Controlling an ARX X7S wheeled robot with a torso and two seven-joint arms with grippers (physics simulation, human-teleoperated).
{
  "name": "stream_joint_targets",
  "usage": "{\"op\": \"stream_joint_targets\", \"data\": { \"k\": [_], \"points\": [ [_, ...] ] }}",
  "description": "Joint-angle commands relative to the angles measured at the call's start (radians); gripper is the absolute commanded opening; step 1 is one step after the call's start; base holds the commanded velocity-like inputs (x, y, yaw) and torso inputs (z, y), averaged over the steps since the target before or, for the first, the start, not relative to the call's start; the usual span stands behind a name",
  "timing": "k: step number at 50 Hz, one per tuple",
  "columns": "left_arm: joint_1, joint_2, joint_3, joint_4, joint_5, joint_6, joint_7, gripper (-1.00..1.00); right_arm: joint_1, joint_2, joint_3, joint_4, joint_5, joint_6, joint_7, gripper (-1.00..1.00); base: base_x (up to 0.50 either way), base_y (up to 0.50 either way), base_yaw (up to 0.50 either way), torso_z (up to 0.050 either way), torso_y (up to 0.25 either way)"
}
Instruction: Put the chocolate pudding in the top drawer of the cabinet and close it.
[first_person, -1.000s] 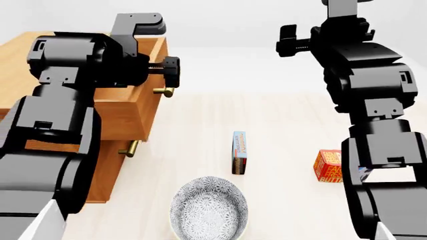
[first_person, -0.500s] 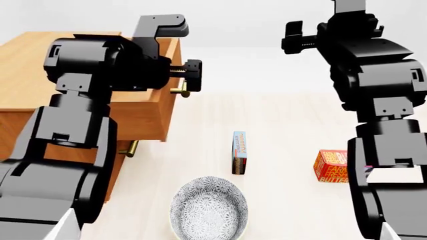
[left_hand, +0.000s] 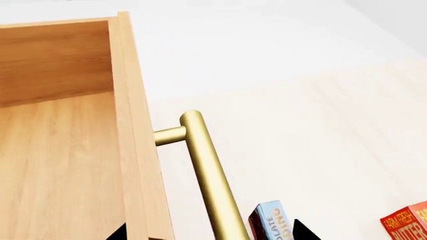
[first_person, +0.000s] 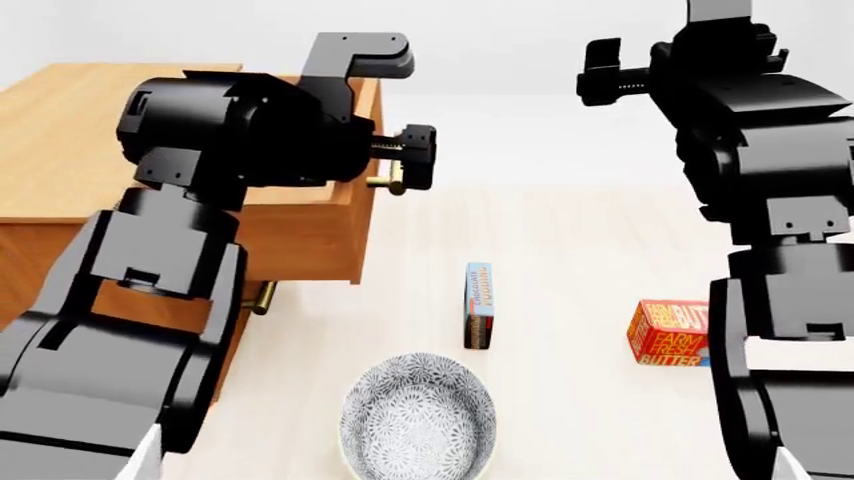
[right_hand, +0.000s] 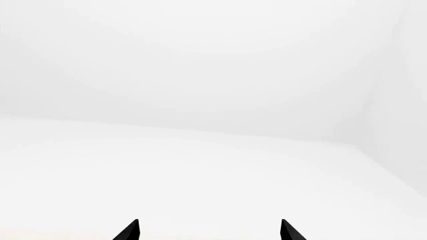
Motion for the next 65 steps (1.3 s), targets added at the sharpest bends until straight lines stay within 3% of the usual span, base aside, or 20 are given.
{"op": "stream_joint_targets", "data": {
  "k": [1, 18, 36, 56, 65],
  "points": [
    [0.021, 0.014, 0.1, 0.0, -0.264, 0.008, -0.057, 1.0, -0.009, 0.015, 0.005, -0.036, 0.006, 0.025, 0.006, 1.0, 0.0, 0.0, 0.0, 0.0, 0.0],
    [0.008, 0.011, 0.219, 0.059, -0.502, 0.03, -0.163, 1.0, -0.029, 0.028, 0.013, -0.073, 0.015, 0.048, 0.015, 1.0, 0.0, 0.0, 0.0, 0.0, 0.0],
    [-0.047, -0.006, 0.269, 0.106, -0.613, 0.031, -0.202, 1.0, -0.034, 0.028, 0.015, -0.073, 0.021, 0.046, 0.021, 1.0, 0.0, 0.0, 0.0, 0.0, 0.0],
    [-0.295, -0.118, 0.252, 0.153, -0.619, -0.011, -0.219, 1.0, -0.079, 0.016, 0.024, -0.117, 0.04, 0.055, 0.033, 1.0, 0.0, 0.0, 0.0, 0.0, 0.001],
    [-0.283, -0.233, 0.279, 0.26, -0.525, 0.116, -0.215, 1.0, -0.116, 0.015, 0.028, -0.16, 0.056, 0.072, 0.031, 1.0, 0.0, 0.0, 0.0, 0.0, 0.0]
  ]
}}
